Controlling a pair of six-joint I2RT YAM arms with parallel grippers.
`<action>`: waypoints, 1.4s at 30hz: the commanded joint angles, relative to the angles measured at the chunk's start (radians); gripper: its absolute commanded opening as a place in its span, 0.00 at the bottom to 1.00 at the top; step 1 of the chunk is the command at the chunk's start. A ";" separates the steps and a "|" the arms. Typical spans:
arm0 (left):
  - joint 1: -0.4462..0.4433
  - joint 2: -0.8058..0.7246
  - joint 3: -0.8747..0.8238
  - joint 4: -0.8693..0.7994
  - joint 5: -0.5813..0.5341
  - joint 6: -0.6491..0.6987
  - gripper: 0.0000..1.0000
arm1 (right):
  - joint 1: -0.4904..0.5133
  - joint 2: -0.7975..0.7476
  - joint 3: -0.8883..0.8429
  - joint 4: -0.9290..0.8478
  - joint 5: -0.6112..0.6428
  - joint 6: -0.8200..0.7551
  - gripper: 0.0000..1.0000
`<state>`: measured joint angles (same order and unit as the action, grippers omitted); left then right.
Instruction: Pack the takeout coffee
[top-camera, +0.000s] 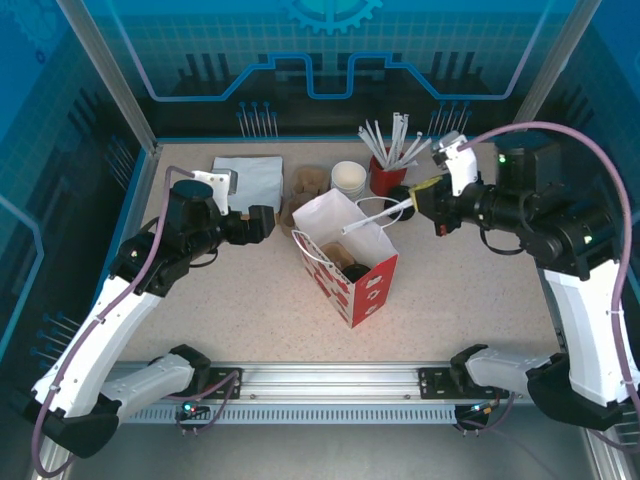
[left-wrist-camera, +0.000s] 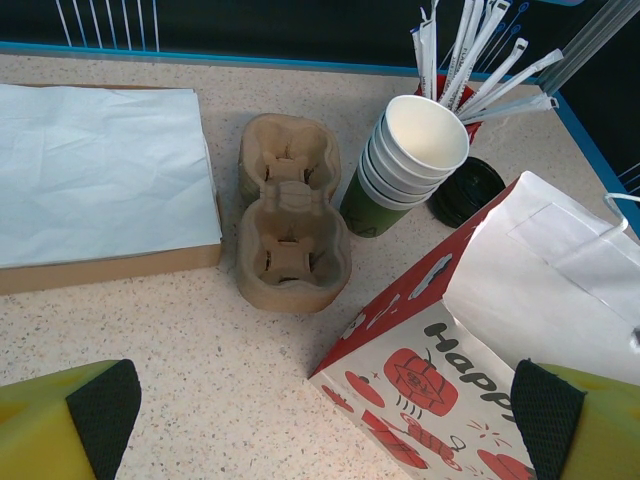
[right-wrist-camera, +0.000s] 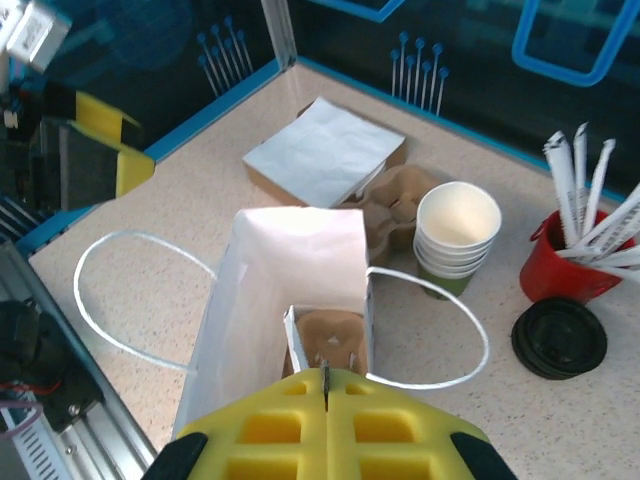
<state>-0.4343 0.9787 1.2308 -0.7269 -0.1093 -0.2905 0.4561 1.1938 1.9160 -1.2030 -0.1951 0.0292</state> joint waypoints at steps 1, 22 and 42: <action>0.010 -0.010 -0.015 0.015 -0.020 -0.015 0.99 | 0.062 0.021 -0.027 0.029 0.022 0.002 0.02; 0.011 -0.026 -0.040 0.009 -0.023 -0.014 0.99 | 0.258 0.335 -0.059 0.138 0.176 -0.020 0.04; 0.011 -0.048 -0.036 0.018 -0.016 -0.036 0.99 | 0.271 0.422 -0.011 0.153 0.138 0.014 0.35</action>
<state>-0.4343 0.9501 1.1934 -0.7269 -0.1162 -0.3019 0.7139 1.6424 1.8587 -1.0538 -0.0593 0.0360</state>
